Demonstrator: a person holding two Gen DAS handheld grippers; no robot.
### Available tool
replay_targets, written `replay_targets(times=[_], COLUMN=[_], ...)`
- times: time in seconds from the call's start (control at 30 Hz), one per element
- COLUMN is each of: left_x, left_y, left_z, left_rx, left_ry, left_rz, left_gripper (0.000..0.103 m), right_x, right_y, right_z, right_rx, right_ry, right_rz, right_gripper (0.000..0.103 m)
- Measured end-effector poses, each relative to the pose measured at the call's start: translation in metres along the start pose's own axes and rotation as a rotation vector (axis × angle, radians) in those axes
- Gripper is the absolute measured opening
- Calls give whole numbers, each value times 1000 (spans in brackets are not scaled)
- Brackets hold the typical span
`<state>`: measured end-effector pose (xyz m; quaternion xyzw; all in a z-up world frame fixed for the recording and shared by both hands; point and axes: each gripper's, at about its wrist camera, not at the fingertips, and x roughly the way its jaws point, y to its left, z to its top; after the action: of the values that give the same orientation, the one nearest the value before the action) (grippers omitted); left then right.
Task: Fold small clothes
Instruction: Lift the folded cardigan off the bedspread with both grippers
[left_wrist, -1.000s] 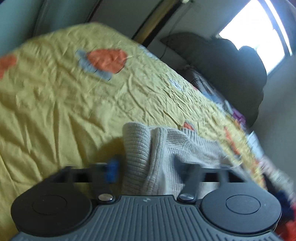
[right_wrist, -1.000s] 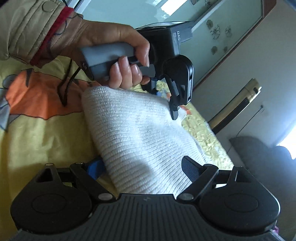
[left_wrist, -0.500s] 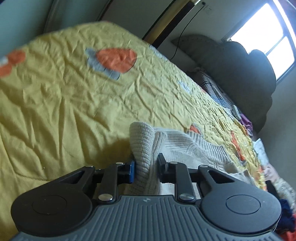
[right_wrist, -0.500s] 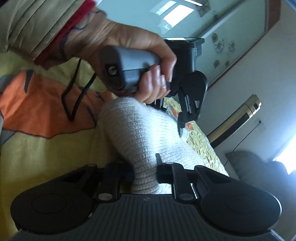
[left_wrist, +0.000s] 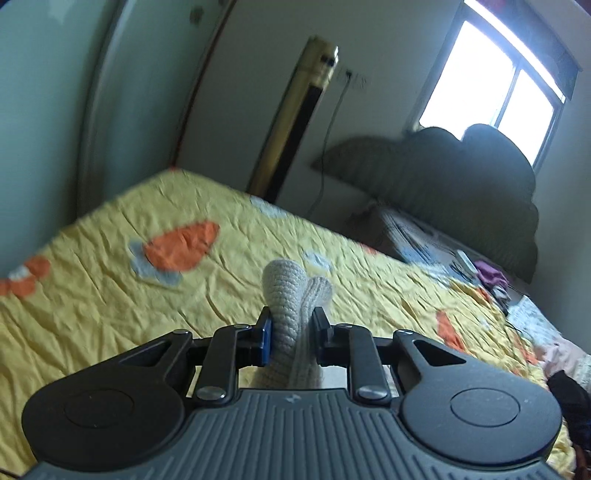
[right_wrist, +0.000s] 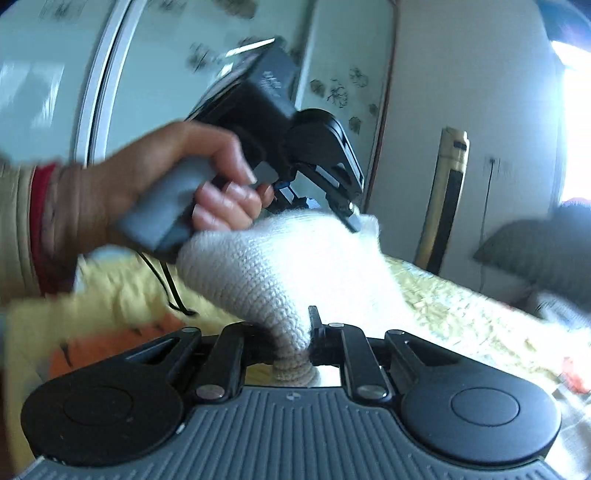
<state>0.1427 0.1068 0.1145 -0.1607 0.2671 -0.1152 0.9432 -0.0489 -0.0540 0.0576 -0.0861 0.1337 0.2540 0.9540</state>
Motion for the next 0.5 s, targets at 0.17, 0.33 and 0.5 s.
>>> replay_targets(times=[0.17, 0.33, 0.5], left_x=[-17, -10, 6], left_y=[7, 11, 10], left_z=[0, 15, 10], left_rx=[38, -5, 28], left_ry=[-101, -38, 86], left_rz=[161, 144, 140], left_gripper=[0, 0, 2], right_x=[-5, 7, 8], right_y=[-19, -31, -58], right_z=[9, 5, -4], right_rx=[159, 282, 406], right_ry=[-12, 17, 15], right_rz=[119, 196, 210], right_gripper=[18, 18, 18])
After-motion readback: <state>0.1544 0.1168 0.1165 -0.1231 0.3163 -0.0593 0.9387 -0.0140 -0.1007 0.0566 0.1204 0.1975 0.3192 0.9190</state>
